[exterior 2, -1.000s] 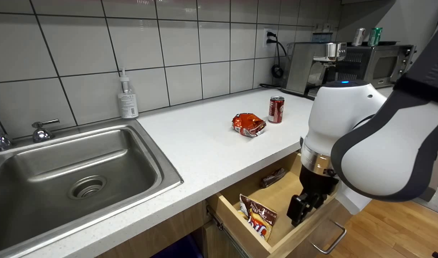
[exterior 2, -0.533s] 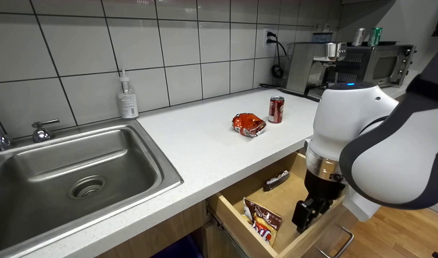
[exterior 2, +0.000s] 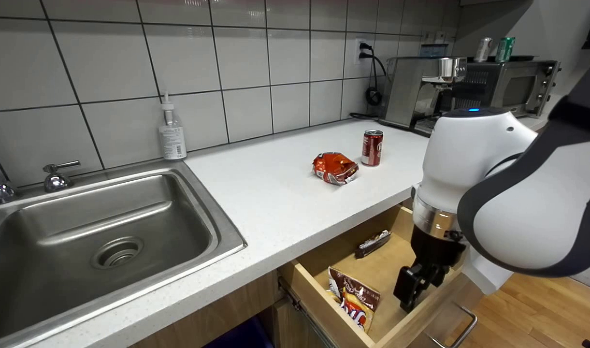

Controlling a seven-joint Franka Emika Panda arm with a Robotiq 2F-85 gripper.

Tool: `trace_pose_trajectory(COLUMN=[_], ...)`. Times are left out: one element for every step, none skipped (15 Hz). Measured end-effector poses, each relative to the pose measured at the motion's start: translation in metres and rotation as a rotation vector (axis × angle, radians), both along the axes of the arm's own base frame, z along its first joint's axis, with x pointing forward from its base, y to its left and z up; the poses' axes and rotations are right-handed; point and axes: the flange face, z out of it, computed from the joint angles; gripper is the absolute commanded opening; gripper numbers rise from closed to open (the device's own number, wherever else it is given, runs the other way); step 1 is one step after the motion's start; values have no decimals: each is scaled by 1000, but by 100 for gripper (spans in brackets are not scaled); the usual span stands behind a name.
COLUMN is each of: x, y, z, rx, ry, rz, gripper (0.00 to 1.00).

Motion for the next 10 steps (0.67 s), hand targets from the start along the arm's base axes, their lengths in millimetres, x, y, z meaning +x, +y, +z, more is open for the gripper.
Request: trace_pose_trajectory(x=[2, 4, 6, 9, 11, 13, 15, 16, 18, 20], y=[-1, -3, -5, -7, -9, -11, -13, -15, -17, -20], z=[3, 6, 10, 15, 20, 26, 32, 38, 44, 51], rx=[-1, -2, -3, -3, -5, -6, -6, -8, -9, -12], ry=[-6, -13, -21, -29, -34, -40, -45, -48, -50, -53], rz=[-3, -7, -10, -14, -18, -23, -27, -31, -35, -40], gripper=[100, 100, 100, 100, 100, 100, 100, 100, 100, 100])
